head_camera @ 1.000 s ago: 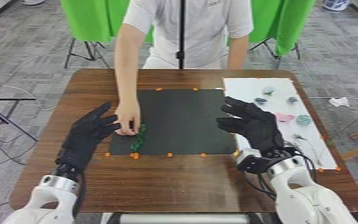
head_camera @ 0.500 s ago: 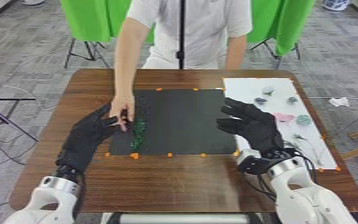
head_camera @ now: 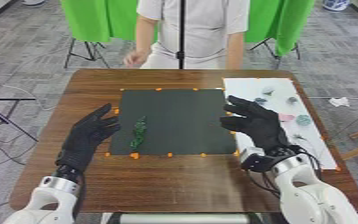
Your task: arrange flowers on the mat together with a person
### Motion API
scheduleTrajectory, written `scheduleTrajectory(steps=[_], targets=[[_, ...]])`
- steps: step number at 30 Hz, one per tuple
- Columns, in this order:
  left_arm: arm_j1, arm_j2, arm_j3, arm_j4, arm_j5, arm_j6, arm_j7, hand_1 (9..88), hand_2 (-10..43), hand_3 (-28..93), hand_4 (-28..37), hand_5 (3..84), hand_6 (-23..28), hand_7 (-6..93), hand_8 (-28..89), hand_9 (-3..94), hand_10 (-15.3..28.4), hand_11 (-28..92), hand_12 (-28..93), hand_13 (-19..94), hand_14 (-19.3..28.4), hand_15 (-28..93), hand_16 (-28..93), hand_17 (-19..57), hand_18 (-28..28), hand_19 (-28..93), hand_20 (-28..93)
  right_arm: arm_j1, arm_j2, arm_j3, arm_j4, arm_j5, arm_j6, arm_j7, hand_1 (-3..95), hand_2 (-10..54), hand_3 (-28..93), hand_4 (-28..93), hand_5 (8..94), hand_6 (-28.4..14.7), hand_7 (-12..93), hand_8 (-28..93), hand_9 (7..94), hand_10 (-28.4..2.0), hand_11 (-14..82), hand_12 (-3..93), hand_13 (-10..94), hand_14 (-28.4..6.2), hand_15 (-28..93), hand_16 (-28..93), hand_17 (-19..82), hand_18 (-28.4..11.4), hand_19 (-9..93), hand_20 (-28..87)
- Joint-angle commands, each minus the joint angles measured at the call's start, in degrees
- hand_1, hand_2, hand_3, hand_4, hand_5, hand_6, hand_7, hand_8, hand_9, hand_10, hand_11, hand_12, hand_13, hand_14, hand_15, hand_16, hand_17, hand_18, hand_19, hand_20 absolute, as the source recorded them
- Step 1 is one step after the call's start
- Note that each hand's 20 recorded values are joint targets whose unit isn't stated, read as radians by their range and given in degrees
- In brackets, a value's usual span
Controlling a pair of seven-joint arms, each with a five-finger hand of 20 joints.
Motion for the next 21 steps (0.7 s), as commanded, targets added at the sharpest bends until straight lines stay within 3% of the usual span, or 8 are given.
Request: scheduleTrajectory(steps=[1,7,10,13,21], targets=[[1.0,0.48,-0.28,-0.51,-0.33,1.47,0.50,23.9,5.3,78,-26.7,36.2,6.6,10.7,-8,36.0,18.9,23,10,26,26.5,46,-6,-9.4,26.1,48,14,-1.3,8.5,9.1,-1.7,-3.8,1.2,0.8,13.7,13.1,84,-26,46.0,-0.6,17,-13,46.3,-15.4,11.3,14.2,42,-19.3,36,14,13,-26.1,59,18],[1.2,0.77,-0.35,-0.65,-0.45,1.79,0.83,24.0,5.3,78,-26.6,36.2,6.7,10.6,-8,36.0,19.0,23,10,26,26.4,46,-6,-9.3,26.0,48,14,-5.1,13.4,16.5,-1.9,-14.3,3.5,4.6,21.8,8.3,81,-26,46.2,-1.2,19,-13,50.3,-16.1,19.0,15.1,48,-17.3,47,12,20,-24.0,64,18],[1.5,1.31,-0.09,-0.72,-0.79,2.23,1.42,24.0,5.3,78,-26.4,36.2,6.7,10.6,-8,36.0,18.9,23,10,26,26.4,46,-6,-9.3,26.1,48,14,-4.9,15.9,17.3,-1.5,-16.0,6.0,8.2,28.6,5.1,79,-26,49.1,-2.5,21,-14,54.2,-15.5,28.9,16.3,53,-15.5,53,11,27,-22.6,67,17],[1.7,1.64,0.07,-0.81,-0.94,2.42,1.74,24.0,5.3,78,-26.4,36.2,6.7,10.6,-8,36.0,18.9,23,10,26,26.4,46,-6,-9.4,26.1,48,14,-7.6,16.6,20.6,-1.2,-20.8,4.6,10.0,32.4,1.8,78,-25,51.2,-3.0,21,-14,56.3,-15.3,35.5,17.0,56,-15.0,56,12,32,-21.8,70,17],[1.8,1.54,-0.12,-0.82,-0.85,2.41,1.87,24.1,5.3,78,-26.4,36.1,6.6,10.7,-8,36.0,19.0,23,10,26,26.5,46,-6,-9.4,26.1,48,14,-11.5,20.6,23.2,-1.3,-33.1,3.7,18.5,33.9,-2.1,77,-25,52.3,-3.1,21,-14,56.8,-14.6,37.6,16.4,57,-14.1,59,12,35,-20.5,75,17]])
